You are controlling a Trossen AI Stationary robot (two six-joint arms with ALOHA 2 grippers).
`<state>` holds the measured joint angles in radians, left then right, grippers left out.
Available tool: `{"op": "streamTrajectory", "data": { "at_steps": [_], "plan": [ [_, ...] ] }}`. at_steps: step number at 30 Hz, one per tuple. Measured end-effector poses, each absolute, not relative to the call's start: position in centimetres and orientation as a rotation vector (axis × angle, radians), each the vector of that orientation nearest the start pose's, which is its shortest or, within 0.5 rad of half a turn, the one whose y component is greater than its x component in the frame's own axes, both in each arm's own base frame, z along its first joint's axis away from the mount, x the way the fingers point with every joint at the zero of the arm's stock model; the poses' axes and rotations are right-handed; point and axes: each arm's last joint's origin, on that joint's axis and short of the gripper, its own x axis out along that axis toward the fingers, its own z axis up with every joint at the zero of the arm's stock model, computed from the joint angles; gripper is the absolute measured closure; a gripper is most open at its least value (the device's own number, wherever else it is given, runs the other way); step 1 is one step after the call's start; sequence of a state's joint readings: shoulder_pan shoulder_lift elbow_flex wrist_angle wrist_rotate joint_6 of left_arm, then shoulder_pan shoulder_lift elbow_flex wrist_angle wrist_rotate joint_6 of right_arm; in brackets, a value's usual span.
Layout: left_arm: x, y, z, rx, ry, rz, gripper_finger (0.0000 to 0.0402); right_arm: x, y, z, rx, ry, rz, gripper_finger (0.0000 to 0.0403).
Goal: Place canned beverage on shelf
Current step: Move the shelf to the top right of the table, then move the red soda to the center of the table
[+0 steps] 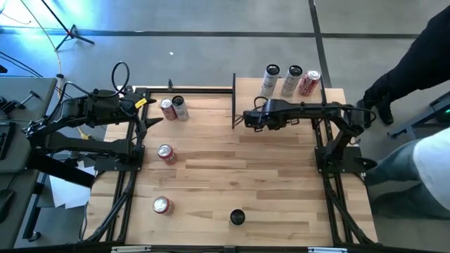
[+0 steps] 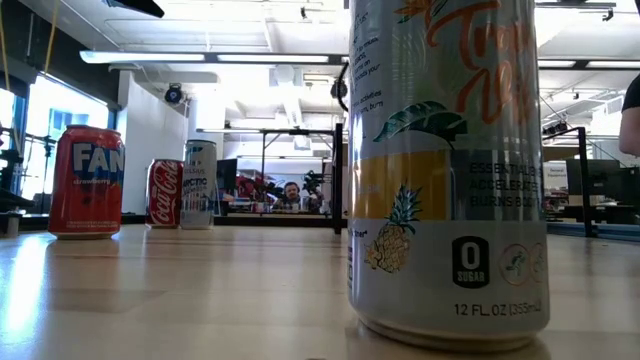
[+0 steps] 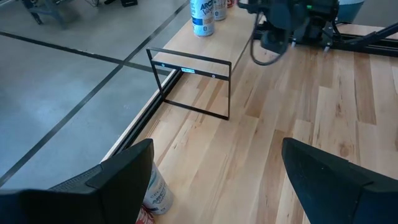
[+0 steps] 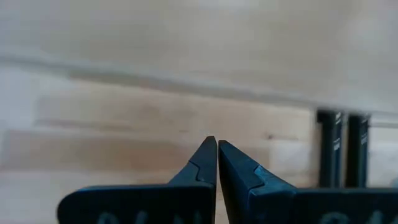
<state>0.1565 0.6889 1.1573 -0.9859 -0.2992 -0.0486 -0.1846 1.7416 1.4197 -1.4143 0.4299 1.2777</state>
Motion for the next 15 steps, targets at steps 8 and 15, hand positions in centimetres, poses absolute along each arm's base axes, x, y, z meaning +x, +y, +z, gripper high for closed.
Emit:
{"op": "streamTrajectory", "data": {
  "at_steps": [8,15],
  "plan": [
    [8.8,2.3,38.8,-0.010,0.510,0.457,0.0067,30.1,1.3,25.0,0.729,1.098,-1.355,0.0403],
    [8.8,2.3,38.8,-0.010,0.510,0.458,0.0067,28.8,10.3,24.9,0.758,0.956,-1.231,0.0403]
  ]
}}
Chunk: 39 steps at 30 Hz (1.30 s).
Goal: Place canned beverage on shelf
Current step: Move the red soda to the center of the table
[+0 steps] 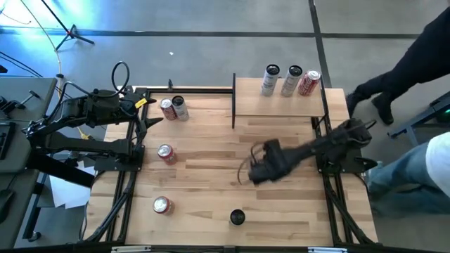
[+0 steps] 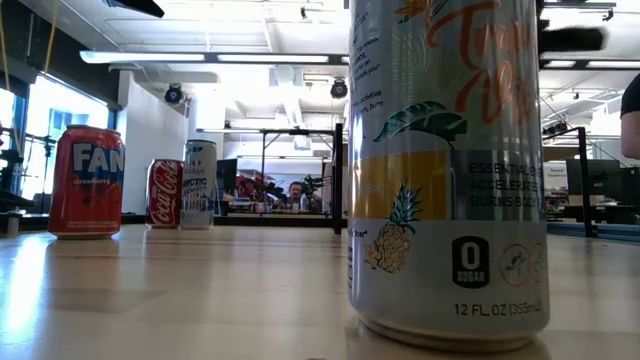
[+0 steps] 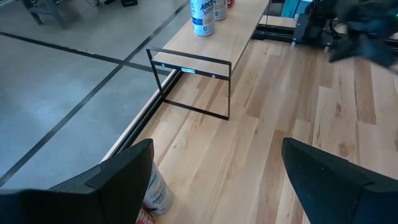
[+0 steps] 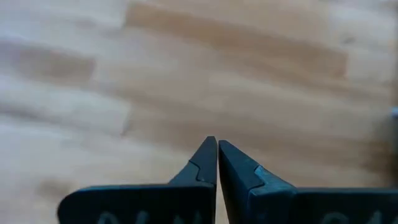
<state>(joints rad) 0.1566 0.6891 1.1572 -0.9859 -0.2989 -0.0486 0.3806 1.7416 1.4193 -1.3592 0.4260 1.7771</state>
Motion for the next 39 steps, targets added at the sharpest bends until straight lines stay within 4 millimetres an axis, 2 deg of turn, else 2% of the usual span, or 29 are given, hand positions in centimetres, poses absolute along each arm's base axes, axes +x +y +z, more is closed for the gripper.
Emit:
{"op": "streamTrajectory", "data": {
  "at_steps": [3,7,15,22,26,29,33,39],
  "plan": [
    [8.8,2.3,38.8,-0.010,0.510,0.458,0.0067,28.2,13.7,24.9,0.805,0.879,-1.128,0.0403],
    [8.8,2.3,38.8,-0.010,0.510,0.458,0.0067,27.0,17.1,25.0,0.837,0.773,-1.037,0.0403],
    [8.8,2.3,38.8,-0.010,0.509,0.458,0.0067,25.4,22.1,25.4,0.937,0.660,-0.813,0.0403],
    [8.8,2.3,38.8,-0.010,0.510,0.457,0.0067,25.3,25.6,26.4,1.066,0.551,-0.569,0.0403],
    [8.8,2.3,38.8,-0.009,0.510,0.458,0.0067,25.8,26.9,27.4,1.168,0.464,-0.454,0.0403],
    [8.8,2.3,38.8,-0.010,0.510,0.458,0.0067,26.1,27.3,28.6,1.172,0.460,-0.405,0.0403],
    [8.8,2.3,38.8,-0.009,0.510,0.457,0.0067,27.0,26.8,31.8,1.174,0.432,-0.379,0.0403],
    [8.8,2.3,38.8,-0.009,0.510,0.458,0.0067,30.1,25.6,36.1,1.154,0.289,-0.315,0.0403]
  ]
}}
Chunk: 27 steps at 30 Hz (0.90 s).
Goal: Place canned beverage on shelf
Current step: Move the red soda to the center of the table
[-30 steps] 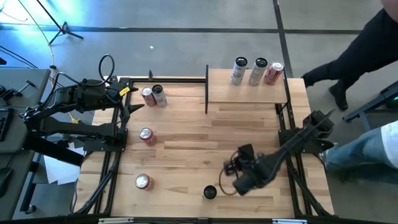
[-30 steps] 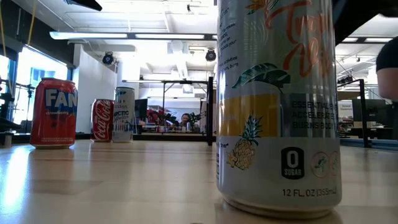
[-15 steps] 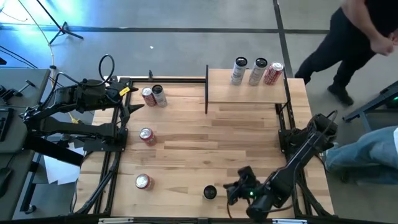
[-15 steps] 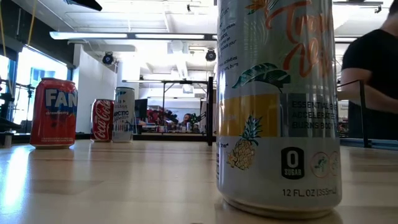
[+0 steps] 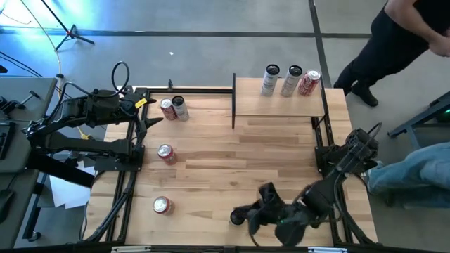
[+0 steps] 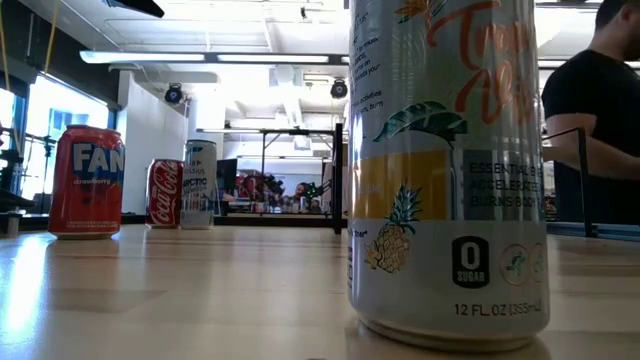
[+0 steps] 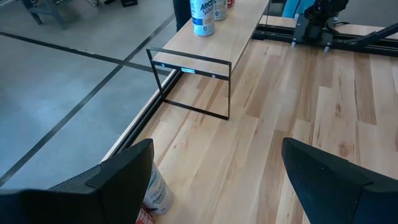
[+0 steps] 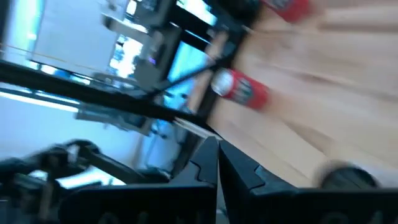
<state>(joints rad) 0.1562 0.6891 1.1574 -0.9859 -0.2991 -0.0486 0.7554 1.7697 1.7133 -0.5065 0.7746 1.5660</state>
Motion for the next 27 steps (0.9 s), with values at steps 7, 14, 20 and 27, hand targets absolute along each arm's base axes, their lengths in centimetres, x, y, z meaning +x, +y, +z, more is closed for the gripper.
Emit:
{"op": "streamTrajectory", "data": {
  "at_steps": [7,14,20,27],
  "plan": [
    [8.8,2.3,38.8,-0.009,0.510,0.458,0.0067,33.8,24.0,40.2,1.196,0.239,-0.235,0.0403],
    [8.8,2.3,38.8,-0.009,0.510,0.458,0.0067,37.6,22.6,40.6,1.216,0.406,-0.180,0.0403],
    [8.8,2.3,38.8,-0.009,0.510,0.458,0.0067,39.9,21.7,40.1,1.151,0.560,-0.109,0.0403],
    [8.8,2.3,38.8,-0.009,0.510,0.457,0.0067,41.0,20.1,39.6,1.002,0.612,-0.116,0.0403]
  ]
}}
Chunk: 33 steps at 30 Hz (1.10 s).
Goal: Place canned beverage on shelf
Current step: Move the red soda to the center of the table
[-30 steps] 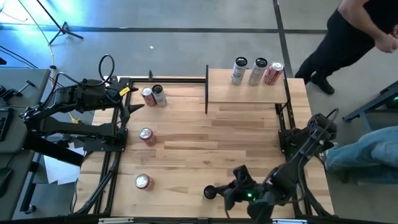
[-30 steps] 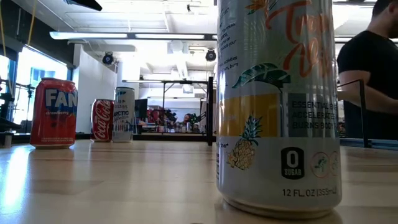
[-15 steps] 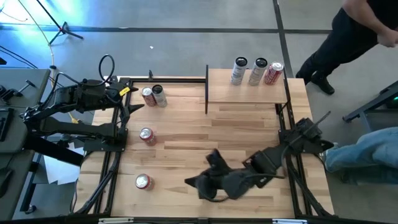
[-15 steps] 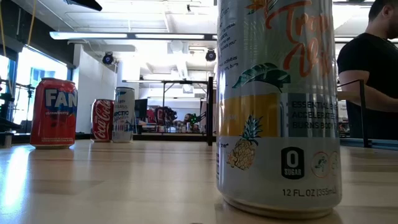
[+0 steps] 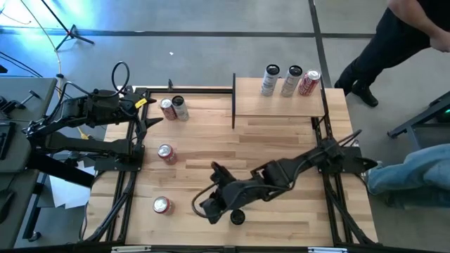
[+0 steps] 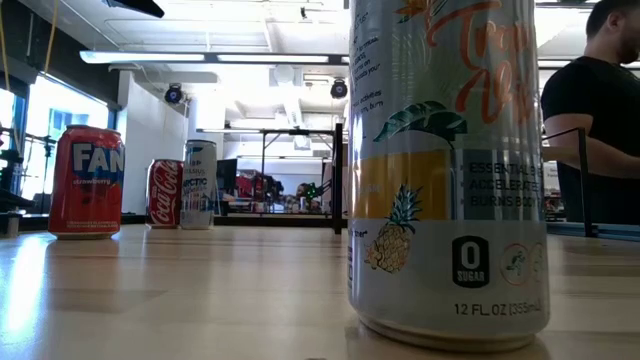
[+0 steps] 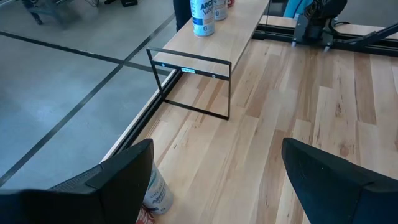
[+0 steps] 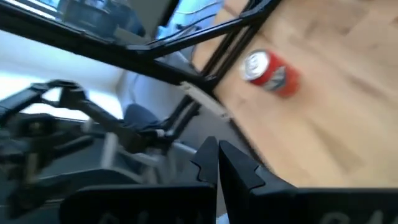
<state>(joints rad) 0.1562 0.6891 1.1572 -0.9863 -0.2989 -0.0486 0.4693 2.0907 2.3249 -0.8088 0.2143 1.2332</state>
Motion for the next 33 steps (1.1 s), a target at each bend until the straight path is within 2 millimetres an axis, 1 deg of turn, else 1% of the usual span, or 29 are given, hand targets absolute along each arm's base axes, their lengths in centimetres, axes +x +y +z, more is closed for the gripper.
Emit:
{"op": "streamTrajectory", "data": {
  "at_steps": [4,7,14,19,25,27,29,31,33],
  "plan": [
    [8.8,2.3,38.8,-0.009,0.510,0.458,0.0067,41.0,18.8,38.8,0.897,0.649,-0.201,0.0403],
    [8.8,2.3,38.8,-0.009,0.510,0.458,0.0067,41.8,18.3,37.9,0.853,0.663,-0.222,0.0403],
    [8.8,2.3,38.8,-0.009,0.510,0.458,0.0067,44.1,17.7,35.2,0.752,0.739,-0.156,0.0403],
    [8.8,2.3,38.8,-0.009,0.509,0.458,0.0067,45.1,15.8,33.5,0.669,0.807,-0.192,0.0403],
    [8.8,2.3,38.8,-0.009,0.510,0.458,0.0067,45.5,13.5,32.5,0.602,0.886,-0.234,0.0403],
    [8.8,2.3,38.8,-0.010,0.509,0.458,0.0067,45.5,13.1,32.4,0.582,0.900,-0.237,0.0403],
    [8.8,2.3,38.8,-0.009,0.510,0.457,0.0067,45.4,12.9,32.8,0.559,0.883,-0.239,0.0403],
    [8.8,2.3,38.8,-0.009,0.509,0.458,0.0067,44.7,12.7,33.9,0.532,0.861,-0.263,0.0403],
    [8.8,2.3,38.8,-0.010,0.509,0.458,0.0067,43.6,12.4,35.4,0.493,0.842,-0.307,0.0403]
  ]
}}
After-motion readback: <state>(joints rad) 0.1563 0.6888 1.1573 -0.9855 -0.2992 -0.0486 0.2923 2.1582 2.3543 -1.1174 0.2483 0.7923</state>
